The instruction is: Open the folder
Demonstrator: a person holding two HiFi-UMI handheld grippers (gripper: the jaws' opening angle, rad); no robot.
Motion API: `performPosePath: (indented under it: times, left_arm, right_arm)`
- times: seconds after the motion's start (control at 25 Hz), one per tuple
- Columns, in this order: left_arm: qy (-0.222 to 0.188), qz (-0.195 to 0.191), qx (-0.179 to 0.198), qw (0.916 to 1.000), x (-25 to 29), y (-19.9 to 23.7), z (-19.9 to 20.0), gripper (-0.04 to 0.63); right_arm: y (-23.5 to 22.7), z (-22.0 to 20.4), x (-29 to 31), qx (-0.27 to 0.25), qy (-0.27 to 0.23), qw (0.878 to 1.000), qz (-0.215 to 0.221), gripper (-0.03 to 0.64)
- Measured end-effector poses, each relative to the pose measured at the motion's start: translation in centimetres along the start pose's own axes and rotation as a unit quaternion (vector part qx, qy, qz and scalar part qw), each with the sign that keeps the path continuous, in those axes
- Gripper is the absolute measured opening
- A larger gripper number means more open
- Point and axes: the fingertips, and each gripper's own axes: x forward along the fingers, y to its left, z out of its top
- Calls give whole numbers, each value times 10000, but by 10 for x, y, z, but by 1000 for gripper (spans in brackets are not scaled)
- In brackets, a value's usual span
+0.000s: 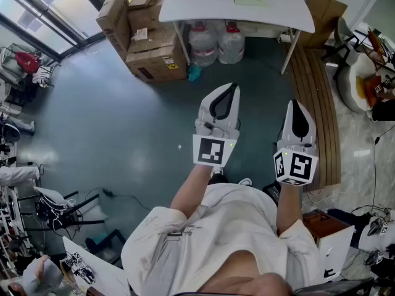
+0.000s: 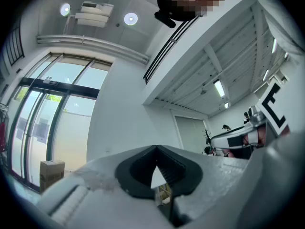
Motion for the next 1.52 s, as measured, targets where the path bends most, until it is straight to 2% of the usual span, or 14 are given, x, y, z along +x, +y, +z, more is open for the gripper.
performPosePath:
  times: [0.44, 0.84, 1.2, 1.52]
  left_arm:
    - [-24, -50, -28, 10000, 2, 40, -4, 0]
    - [-130, -188, -247, 9994, -5, 74, -11, 2]
    - [-34, -229, -256, 9994, -3, 83, -25, 2]
    - [37, -90, -153, 9998, 23, 97, -40, 2]
  right_arm:
    - [29, 0, 27, -101, -32, 9999, -111, 0]
    - [52, 1, 32, 1, -146, 9985, -524, 2]
    - [58, -13, 45, 67, 3, 9983, -586, 2]
    - [45, -27, 75, 223, 25, 9983, -545, 2]
